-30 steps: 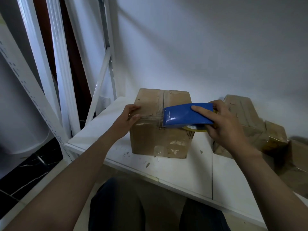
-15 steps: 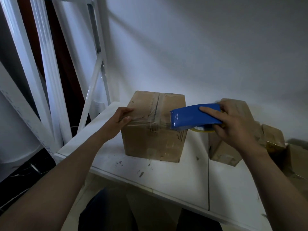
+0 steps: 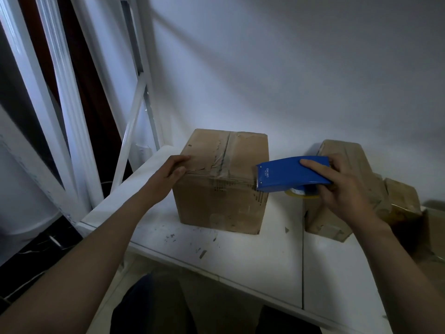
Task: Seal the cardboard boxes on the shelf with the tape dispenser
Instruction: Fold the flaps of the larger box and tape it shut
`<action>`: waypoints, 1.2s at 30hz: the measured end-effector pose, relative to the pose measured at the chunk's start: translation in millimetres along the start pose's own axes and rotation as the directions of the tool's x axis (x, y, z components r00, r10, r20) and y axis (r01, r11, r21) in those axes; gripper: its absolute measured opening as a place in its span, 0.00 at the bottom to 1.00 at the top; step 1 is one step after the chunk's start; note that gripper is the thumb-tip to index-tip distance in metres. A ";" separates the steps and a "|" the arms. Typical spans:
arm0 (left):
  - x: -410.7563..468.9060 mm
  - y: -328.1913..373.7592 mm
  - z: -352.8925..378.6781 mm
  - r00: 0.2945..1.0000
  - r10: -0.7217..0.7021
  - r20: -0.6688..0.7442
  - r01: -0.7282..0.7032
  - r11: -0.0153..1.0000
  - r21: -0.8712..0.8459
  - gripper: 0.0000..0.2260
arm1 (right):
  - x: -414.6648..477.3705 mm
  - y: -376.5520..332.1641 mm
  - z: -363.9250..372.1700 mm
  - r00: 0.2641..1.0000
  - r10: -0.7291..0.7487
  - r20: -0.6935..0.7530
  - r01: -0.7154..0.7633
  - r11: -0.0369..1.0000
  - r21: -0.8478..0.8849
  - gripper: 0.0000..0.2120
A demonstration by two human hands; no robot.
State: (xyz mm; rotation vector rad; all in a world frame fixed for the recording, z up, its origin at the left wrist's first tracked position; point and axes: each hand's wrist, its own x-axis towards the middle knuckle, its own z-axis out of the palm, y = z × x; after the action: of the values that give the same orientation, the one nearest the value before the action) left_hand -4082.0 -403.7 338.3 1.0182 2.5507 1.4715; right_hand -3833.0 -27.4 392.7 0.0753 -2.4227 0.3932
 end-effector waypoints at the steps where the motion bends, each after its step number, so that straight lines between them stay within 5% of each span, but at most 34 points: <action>1: -0.8 2.7 1.6 1.000 0.005 -0.011 -0.005 1.000 0.008 0.13 | -1.8 1.0 1.1 1.000 0.017 -0.003 -0.017 1.000 0.013 0.35; 6: 0.8 24.0 15.4 0.994 0.013 -0.109 0.004 0.988 0.155 0.15 | -16.6 6.7 6.2 0.996 0.090 -0.028 -0.086 0.990 0.108 0.37; 9: 2.2 28.7 23.5 0.964 0.188 -0.185 -0.043 0.803 0.594 0.21 | -22.2 6.5 7.4 0.993 0.113 -0.030 -0.107 0.983 0.146 0.37; 12: 6.1 46.9 38.2 0.954 0.261 -0.148 -0.064 0.658 0.750 0.21 | -22.7 4.3 8.0 0.988 0.153 -0.022 -0.148 0.977 0.152 0.35; 22: 42.3 106.1 100.9 0.979 0.167 0.119 -0.198 0.621 0.758 0.27 | -26.9 2.5 6.6 0.986 0.167 -0.016 -0.162 0.975 0.151 0.36; 28: 39.2 121.2 106.6 0.985 0.050 0.163 -0.148 0.725 0.673 0.23 | -31.0 8.3 14.3 0.988 0.154 -0.024 -0.147 0.973 0.176 0.42; 36: 50.6 103.4 102.6 0.949 0.040 0.314 -0.247 0.714 0.655 0.21 | -30.5 11.6 3.2 0.993 0.113 0.017 -0.115 0.980 0.164 0.41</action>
State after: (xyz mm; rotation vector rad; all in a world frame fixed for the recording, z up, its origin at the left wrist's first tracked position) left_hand -4033.9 -262.4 376.9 1.3913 2.8744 0.2712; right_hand -3813.2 -18.8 368.0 0.0100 -2.4046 0.6464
